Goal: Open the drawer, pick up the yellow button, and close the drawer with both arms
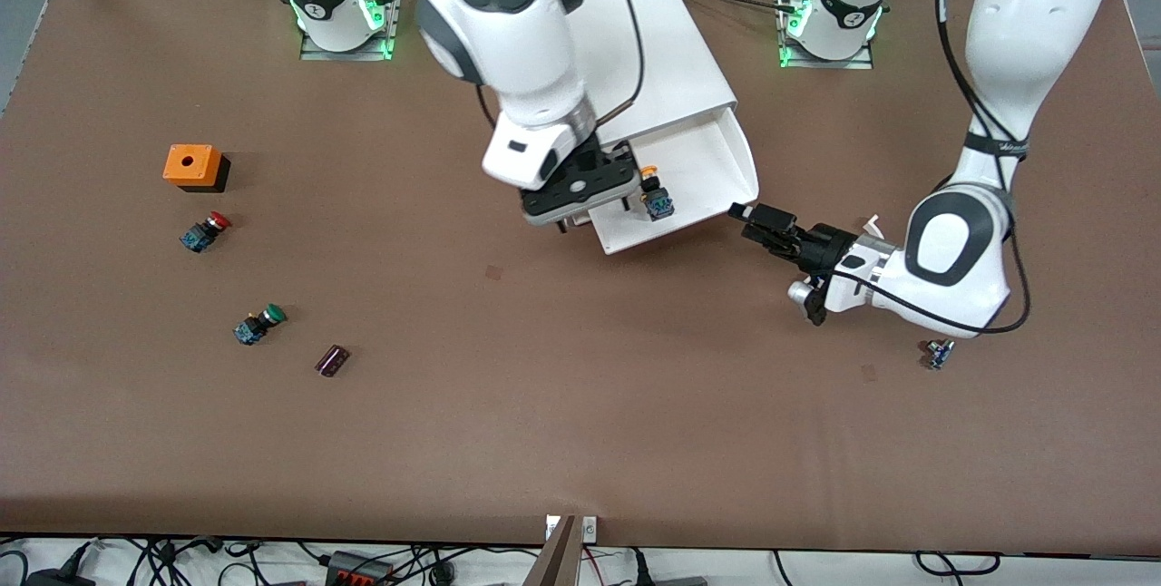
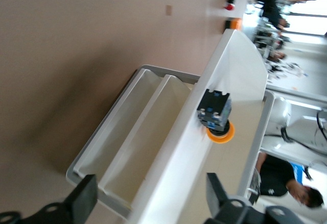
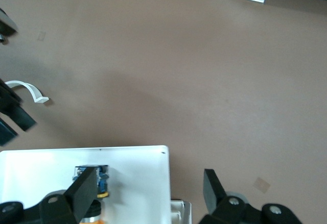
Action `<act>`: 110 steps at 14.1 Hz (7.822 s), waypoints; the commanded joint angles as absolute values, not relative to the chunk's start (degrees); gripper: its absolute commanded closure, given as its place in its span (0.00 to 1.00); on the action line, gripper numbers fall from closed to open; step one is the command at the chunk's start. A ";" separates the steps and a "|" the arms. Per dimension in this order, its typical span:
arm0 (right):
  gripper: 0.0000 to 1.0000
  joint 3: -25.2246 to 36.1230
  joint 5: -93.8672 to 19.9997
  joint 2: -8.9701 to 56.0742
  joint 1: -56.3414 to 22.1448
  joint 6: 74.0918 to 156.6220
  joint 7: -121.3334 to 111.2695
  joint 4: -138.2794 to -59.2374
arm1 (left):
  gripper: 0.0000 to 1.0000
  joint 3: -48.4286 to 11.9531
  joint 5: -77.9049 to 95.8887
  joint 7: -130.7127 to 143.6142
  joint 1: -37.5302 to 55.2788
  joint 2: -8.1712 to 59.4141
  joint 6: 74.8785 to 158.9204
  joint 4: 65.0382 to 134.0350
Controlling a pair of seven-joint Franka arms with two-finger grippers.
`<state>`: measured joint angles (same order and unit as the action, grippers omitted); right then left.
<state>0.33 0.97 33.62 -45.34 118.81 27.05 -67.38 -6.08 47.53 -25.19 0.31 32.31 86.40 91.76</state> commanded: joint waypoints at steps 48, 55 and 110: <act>1.00 2.11 0.79 36.66 -30.78 103.53 27.86 -62.47 | 0.00 -6.59 6.77 29.97 9.84 31.03 104.04 80.41; 1.00 2.11 0.62 34.28 -21.63 103.62 12.24 -77.24 | 0.00 -8.53 5.63 43.66 17.74 29.19 110.02 87.52; 0.00 14.59 -4.48 18.91 -13.11 93.43 1.49 -75.32 | 0.00 -5.45 -1.67 -3.53 -1.76 -3.60 95.98 100.02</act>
